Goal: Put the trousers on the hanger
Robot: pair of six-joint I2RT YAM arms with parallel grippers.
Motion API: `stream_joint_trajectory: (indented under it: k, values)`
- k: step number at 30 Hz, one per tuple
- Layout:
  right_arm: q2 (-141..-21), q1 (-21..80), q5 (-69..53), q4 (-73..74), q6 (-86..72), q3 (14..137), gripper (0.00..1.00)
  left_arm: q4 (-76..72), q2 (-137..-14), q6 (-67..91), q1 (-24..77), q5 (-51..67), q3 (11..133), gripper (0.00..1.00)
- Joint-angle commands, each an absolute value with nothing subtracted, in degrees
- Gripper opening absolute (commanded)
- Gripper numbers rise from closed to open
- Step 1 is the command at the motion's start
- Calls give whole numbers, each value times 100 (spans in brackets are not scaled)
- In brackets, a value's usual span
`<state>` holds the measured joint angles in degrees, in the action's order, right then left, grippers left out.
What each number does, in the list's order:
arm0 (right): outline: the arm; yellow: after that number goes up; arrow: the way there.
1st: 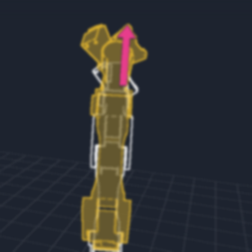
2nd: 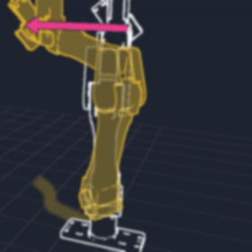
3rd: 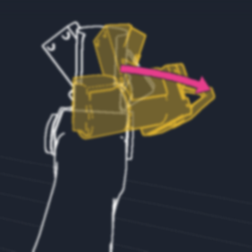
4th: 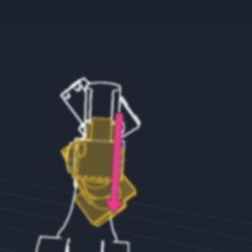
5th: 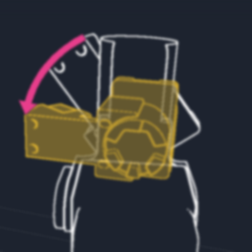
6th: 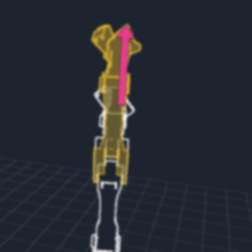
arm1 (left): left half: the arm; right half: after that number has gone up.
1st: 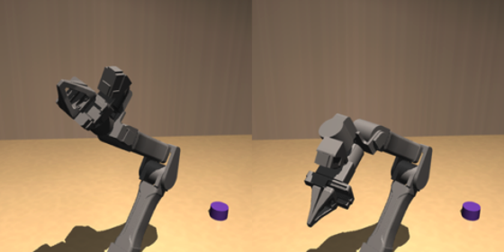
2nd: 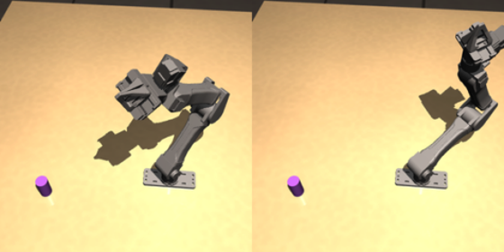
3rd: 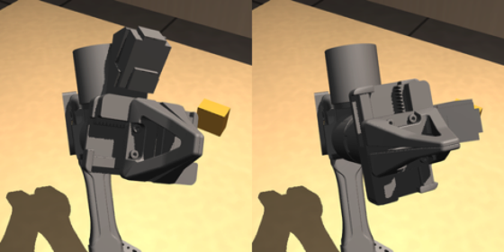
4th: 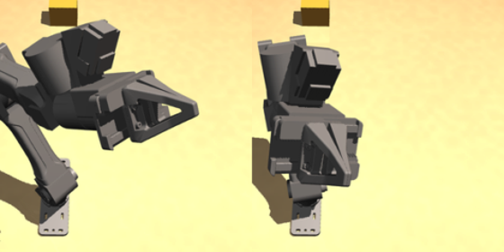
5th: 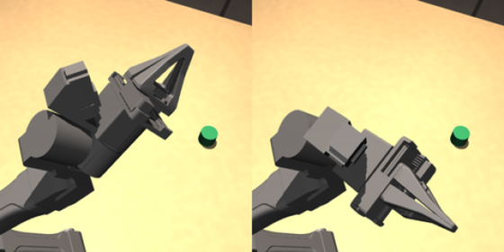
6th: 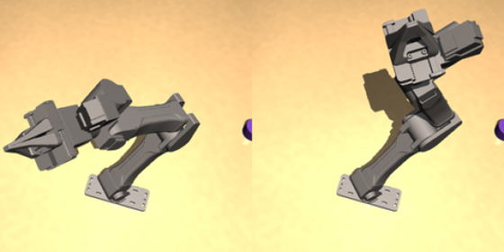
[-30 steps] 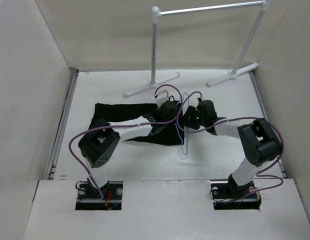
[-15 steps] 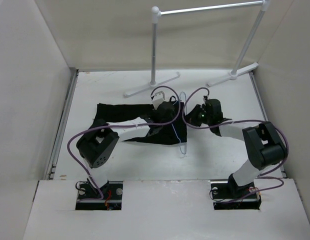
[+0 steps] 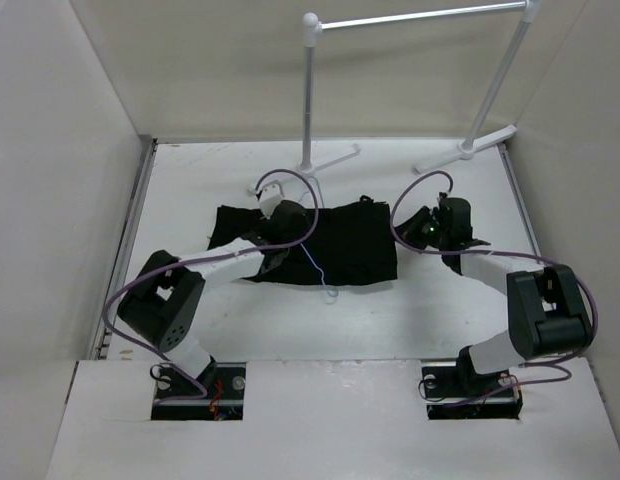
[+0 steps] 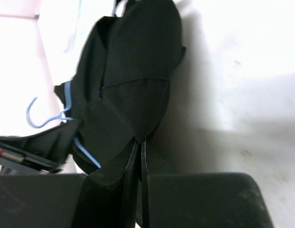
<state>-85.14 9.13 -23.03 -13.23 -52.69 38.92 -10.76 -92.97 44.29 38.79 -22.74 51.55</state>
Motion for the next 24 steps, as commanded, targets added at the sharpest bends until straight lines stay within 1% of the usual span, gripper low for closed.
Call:
stream_joint_trajectory:
  k: [1, 7, 11, 17, 19, 24]
  values:
    - [-8218, 752, -2075, -1248, -5300, 3744, 4, -1046, -8693, 4087, 3608, -2514, 4879, 0]
    - [-8349, 707, -2004, -1213, -5282, 3735, 6, -897, -8279, 3736, 3563, -2426, 4755, 0]
    - [-8552, 760, -1837, -1125, -5273, 3735, 7, -791, -8200, 3402, 3818, -2461, 5027, 0]
    - [-8684, 848, -1767, -1107, -5247, 3762, 11, -791, -8384, 3138, 4205, -2364, 5554, 0]
    - [-8640, 848, -1679, -1055, -5273, 3736, 19, -782, -8464, 3103, 4293, -2417, 5703, 0]
    - [-8167, 848, -1442, -652, -5186, 3788, 52, -554, -8482, 2839, 4442, -2707, 6064, 0]
